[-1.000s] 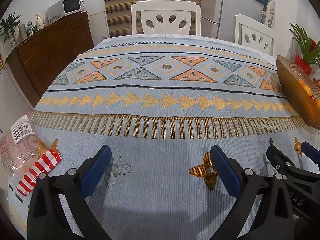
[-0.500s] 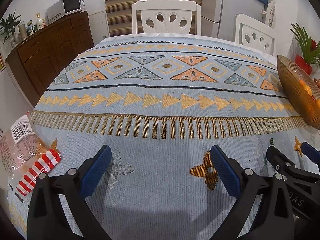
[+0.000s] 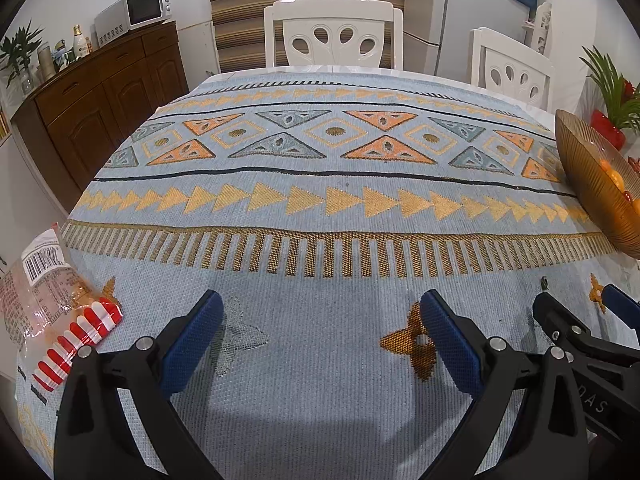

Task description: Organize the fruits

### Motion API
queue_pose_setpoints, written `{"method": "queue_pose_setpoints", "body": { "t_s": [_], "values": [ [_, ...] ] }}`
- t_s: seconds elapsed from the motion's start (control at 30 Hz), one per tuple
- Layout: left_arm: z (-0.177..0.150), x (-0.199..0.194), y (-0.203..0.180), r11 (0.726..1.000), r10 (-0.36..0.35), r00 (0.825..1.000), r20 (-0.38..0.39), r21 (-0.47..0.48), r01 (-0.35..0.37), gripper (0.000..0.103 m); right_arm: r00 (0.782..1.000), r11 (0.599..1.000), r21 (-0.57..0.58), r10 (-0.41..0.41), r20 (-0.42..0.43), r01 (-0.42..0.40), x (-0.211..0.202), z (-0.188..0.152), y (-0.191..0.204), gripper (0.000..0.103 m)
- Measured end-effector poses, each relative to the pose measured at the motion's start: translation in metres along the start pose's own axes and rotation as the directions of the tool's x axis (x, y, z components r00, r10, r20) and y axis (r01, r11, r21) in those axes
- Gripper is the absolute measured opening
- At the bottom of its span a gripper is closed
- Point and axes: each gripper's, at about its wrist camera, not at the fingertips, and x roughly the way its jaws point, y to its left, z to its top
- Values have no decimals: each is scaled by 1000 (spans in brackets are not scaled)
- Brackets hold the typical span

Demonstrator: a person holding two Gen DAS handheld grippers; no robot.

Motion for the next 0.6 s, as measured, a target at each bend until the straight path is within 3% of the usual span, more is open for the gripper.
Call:
{"method": "queue_pose_setpoints", "body": {
  "t_s": [0.4, 0.6],
  "values": [
    [-1, 2, 2, 1000, -2, 1000, -7, 0, 2, 98, 1000, 1000, -1, -1, -6, 1, 1, -1, 1, 100],
    [-1, 3, 2, 1000, 0, 1000, -18, 0, 0, 98, 999, 1000, 2, 7, -52, -7, 9, 0, 1, 100]
  ]
}}
